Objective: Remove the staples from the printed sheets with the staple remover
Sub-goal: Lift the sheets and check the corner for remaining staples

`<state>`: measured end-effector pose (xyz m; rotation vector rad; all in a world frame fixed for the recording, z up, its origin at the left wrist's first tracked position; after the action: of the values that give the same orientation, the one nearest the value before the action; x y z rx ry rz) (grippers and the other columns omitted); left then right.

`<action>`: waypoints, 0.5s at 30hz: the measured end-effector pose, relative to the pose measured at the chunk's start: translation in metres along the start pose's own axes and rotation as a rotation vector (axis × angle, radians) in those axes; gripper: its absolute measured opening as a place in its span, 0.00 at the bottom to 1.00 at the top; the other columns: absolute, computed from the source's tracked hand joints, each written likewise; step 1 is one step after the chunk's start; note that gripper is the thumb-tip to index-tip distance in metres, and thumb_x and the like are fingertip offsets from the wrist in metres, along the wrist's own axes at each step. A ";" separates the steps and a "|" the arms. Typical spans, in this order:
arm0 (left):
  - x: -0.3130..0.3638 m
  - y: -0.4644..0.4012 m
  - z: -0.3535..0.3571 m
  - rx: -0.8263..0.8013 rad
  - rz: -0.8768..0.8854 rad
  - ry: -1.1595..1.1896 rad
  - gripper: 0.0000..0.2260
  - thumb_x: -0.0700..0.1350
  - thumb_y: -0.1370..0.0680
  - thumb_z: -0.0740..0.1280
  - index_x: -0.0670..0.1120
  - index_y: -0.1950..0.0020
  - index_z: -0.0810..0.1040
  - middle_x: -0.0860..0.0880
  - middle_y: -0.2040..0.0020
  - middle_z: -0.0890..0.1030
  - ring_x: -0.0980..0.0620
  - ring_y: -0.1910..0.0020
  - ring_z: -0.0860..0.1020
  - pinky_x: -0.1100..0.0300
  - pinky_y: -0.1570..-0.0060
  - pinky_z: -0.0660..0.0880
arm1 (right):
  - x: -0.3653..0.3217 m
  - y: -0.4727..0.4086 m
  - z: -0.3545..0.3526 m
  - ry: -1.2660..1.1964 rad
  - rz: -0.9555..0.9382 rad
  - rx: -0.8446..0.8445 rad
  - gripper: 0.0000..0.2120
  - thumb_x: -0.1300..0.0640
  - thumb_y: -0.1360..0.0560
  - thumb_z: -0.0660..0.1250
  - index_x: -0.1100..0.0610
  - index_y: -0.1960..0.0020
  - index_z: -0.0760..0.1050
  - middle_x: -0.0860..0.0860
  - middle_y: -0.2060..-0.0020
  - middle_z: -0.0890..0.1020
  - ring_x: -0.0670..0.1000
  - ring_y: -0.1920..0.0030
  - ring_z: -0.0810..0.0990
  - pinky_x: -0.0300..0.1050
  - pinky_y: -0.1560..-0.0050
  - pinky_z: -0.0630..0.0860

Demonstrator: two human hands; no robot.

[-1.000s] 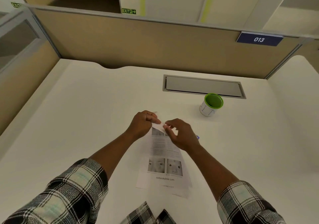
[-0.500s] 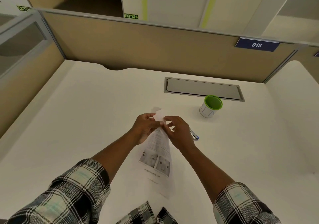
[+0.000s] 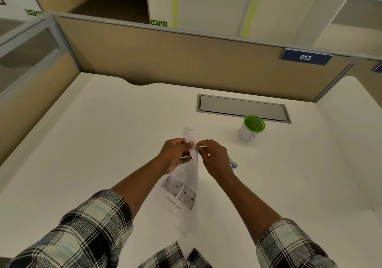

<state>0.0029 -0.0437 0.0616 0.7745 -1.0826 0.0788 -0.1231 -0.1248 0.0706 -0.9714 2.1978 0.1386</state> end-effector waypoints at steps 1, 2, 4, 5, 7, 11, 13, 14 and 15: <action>0.002 0.001 0.001 0.007 0.013 -0.022 0.11 0.41 0.24 0.69 0.36 0.44 0.78 0.42 0.49 0.83 0.44 0.54 0.82 0.53 0.53 0.80 | 0.000 0.000 -0.001 0.009 -0.003 -0.009 0.05 0.58 0.23 0.67 0.57 0.49 0.80 0.52 0.51 0.83 0.50 0.54 0.82 0.43 0.48 0.78; 0.003 0.002 0.002 0.016 0.029 -0.047 0.09 0.41 0.23 0.69 0.38 0.45 0.78 0.42 0.50 0.83 0.44 0.54 0.82 0.53 0.52 0.80 | 0.000 0.000 -0.001 0.020 -0.006 -0.021 0.05 0.58 0.22 0.66 0.57 0.50 0.80 0.52 0.52 0.83 0.50 0.54 0.82 0.41 0.49 0.78; 0.005 0.003 0.002 0.029 0.061 -0.107 0.06 0.41 0.23 0.69 0.40 0.48 0.79 0.42 0.50 0.83 0.43 0.54 0.82 0.52 0.52 0.80 | -0.001 -0.001 -0.004 0.051 -0.033 -0.033 0.05 0.58 0.22 0.66 0.57 0.51 0.80 0.52 0.53 0.83 0.49 0.55 0.81 0.39 0.50 0.76; 0.005 0.003 0.001 0.029 0.073 -0.132 0.05 0.41 0.24 0.70 0.41 0.51 0.79 0.41 0.50 0.83 0.43 0.54 0.82 0.52 0.53 0.80 | -0.001 -0.001 -0.004 0.067 -0.052 -0.036 0.05 0.59 0.22 0.66 0.58 0.51 0.80 0.52 0.53 0.83 0.49 0.55 0.80 0.38 0.50 0.76; 0.007 0.005 0.001 0.023 0.084 -0.152 0.03 0.41 0.25 0.71 0.42 0.58 0.80 0.40 0.52 0.83 0.43 0.55 0.83 0.53 0.55 0.79 | -0.003 -0.001 -0.005 0.093 -0.080 -0.047 0.05 0.60 0.22 0.66 0.58 0.50 0.80 0.52 0.53 0.82 0.49 0.54 0.80 0.38 0.51 0.75; 0.006 0.009 0.003 0.030 0.036 -0.103 0.04 0.40 0.26 0.72 0.40 0.55 0.81 0.39 0.53 0.84 0.43 0.55 0.82 0.53 0.54 0.78 | -0.009 0.001 -0.005 0.137 -0.137 -0.070 0.07 0.61 0.23 0.67 0.58 0.47 0.80 0.55 0.49 0.81 0.53 0.52 0.81 0.40 0.51 0.74; 0.005 0.010 0.004 0.037 0.004 -0.084 0.05 0.41 0.25 0.71 0.40 0.53 0.80 0.39 0.52 0.83 0.42 0.54 0.82 0.52 0.53 0.78 | -0.013 0.002 -0.006 0.171 -0.184 -0.063 0.07 0.63 0.24 0.67 0.59 0.48 0.81 0.55 0.51 0.81 0.54 0.54 0.81 0.39 0.53 0.74; 0.005 0.010 0.004 0.037 -0.009 -0.087 0.03 0.41 0.25 0.71 0.41 0.55 0.80 0.40 0.52 0.83 0.43 0.54 0.81 0.52 0.53 0.78 | -0.015 0.002 -0.006 0.192 -0.206 -0.060 0.07 0.64 0.25 0.68 0.59 0.48 0.81 0.55 0.52 0.82 0.55 0.56 0.81 0.39 0.55 0.72; 0.005 0.010 0.004 0.038 -0.017 -0.093 0.03 0.41 0.25 0.70 0.42 0.56 0.79 0.40 0.53 0.83 0.43 0.55 0.81 0.52 0.53 0.77 | -0.016 0.002 -0.006 0.213 -0.228 -0.058 0.06 0.64 0.26 0.68 0.58 0.50 0.81 0.55 0.53 0.82 0.54 0.58 0.81 0.39 0.56 0.72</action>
<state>-0.0023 -0.0405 0.0716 0.8284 -1.1655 0.0494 -0.1204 -0.1158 0.0856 -1.3128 2.2636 -0.0088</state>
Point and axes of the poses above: each hand's wrist, its own y-axis away from the middle knuckle, its own z-axis out of the palm, x = y × z, the point moved 3 cm from there along -y, towards the middle knuckle
